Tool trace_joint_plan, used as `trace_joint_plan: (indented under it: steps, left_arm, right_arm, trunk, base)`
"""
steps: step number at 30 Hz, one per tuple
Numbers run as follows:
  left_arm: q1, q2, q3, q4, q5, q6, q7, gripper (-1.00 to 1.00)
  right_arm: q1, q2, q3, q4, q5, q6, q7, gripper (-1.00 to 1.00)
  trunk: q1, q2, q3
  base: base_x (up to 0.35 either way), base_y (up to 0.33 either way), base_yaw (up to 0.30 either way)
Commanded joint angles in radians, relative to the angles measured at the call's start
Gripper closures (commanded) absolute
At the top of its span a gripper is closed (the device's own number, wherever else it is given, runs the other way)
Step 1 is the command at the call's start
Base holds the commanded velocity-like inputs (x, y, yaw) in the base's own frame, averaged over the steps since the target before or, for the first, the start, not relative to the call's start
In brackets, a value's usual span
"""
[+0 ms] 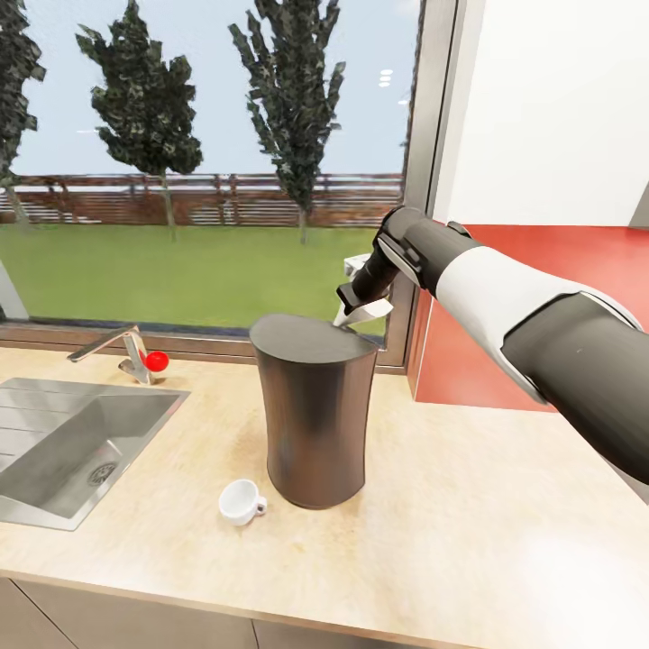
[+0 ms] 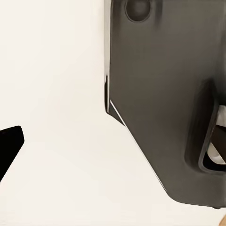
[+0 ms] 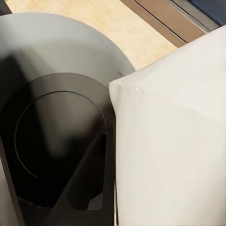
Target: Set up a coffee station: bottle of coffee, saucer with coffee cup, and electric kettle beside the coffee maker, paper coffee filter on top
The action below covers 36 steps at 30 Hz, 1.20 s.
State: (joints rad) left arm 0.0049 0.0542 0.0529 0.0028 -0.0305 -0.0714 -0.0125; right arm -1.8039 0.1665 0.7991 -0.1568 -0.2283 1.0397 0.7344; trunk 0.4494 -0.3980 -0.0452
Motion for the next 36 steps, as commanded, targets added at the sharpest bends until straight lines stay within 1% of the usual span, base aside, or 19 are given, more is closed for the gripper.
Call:
trace_joint_plan:
  steps: [1,11,25,26,36]
  left_arm:
    - [0.000,0.000,0.005,0.000,-0.003,-0.004,-0.001,-1.00]
    - [0.000,0.000,0.005,0.000,-0.003,-0.002,-0.001,-1.00]
    - [0.000,0.000,0.005,0.000,-0.003,-0.002,-0.001,-1.00]
    - [0.000,0.000,0.005,0.000,-0.003,-0.002,-0.001,-1.00]
    - [0.000,0.001,0.005,0.000,-0.003,-0.002,-0.001,-1.00]
  right_arm:
    - [-0.001,0.000,0.009,0.000,-0.008,0.004,-0.001,1.00]
    - [-0.002,0.001,0.008,-0.025,-0.009,0.003,0.000,1.00]
    - [-0.001,0.001,0.008,-0.030,-0.010,0.003,0.000,1.00]
    - [-0.001,0.001,0.008,-0.030,-0.010,0.003,0.000,-1.00]
    - [-0.002,0.001,0.008,-0.030,-0.010,0.003,0.000,-1.00]
  trunk:
    - [0.001,-0.002,-0.002]
    - [0.001,-0.002,-0.002]
    - [0.001,-0.002,-0.002]
    - [0.001,-0.002,-0.002]
    - [0.001,-0.002,-0.002]
  base:
    - [0.000,0.000,0.000]
    - [0.000,0.000,0.000]
    - [0.000,0.000,0.000]
    - [0.000,0.000,0.000]
    - [0.000,0.000,0.000]
